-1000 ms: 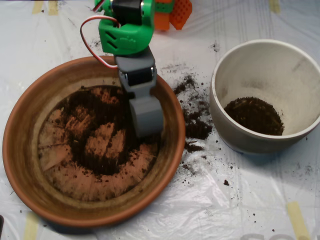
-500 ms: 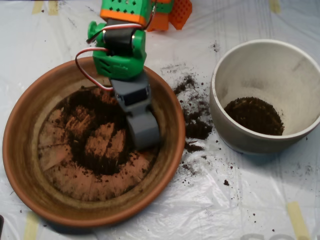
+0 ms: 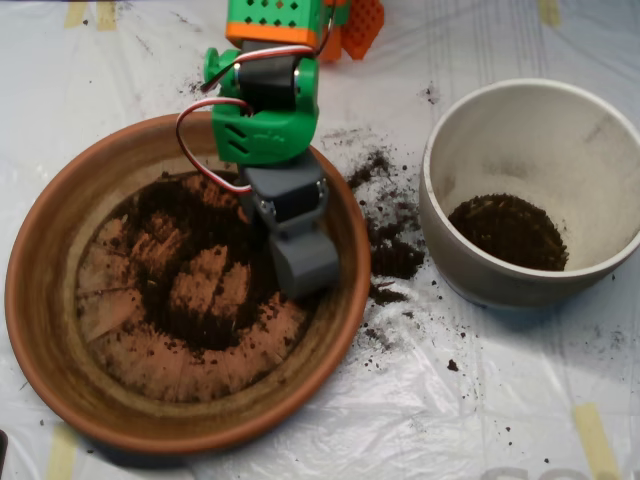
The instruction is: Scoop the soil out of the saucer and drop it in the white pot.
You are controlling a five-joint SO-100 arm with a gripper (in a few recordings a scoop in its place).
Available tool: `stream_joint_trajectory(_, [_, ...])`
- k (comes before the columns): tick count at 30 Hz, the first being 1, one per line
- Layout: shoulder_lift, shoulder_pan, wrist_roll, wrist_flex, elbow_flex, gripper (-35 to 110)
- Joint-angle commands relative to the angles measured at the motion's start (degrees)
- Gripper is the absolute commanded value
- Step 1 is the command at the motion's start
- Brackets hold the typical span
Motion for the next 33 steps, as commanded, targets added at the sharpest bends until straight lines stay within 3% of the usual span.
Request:
stream_joint_trajectory(1, [5.8,0.4,-0.4,0.3,2.0,14])
stream_joint_trajectory(6, [6.5,0.5,-0.1,1.7,1.8,0])
stream_joint_trajectory(16, [15.4,0.4,7.2,6.4,-1.2,0])
stream_joint_trajectory(26, [28.1,2.6,23.6,9.3,-3.2,0])
stream_joint_trajectory(33, [27.3,-0.6,27.5,18.5,-16.3,0])
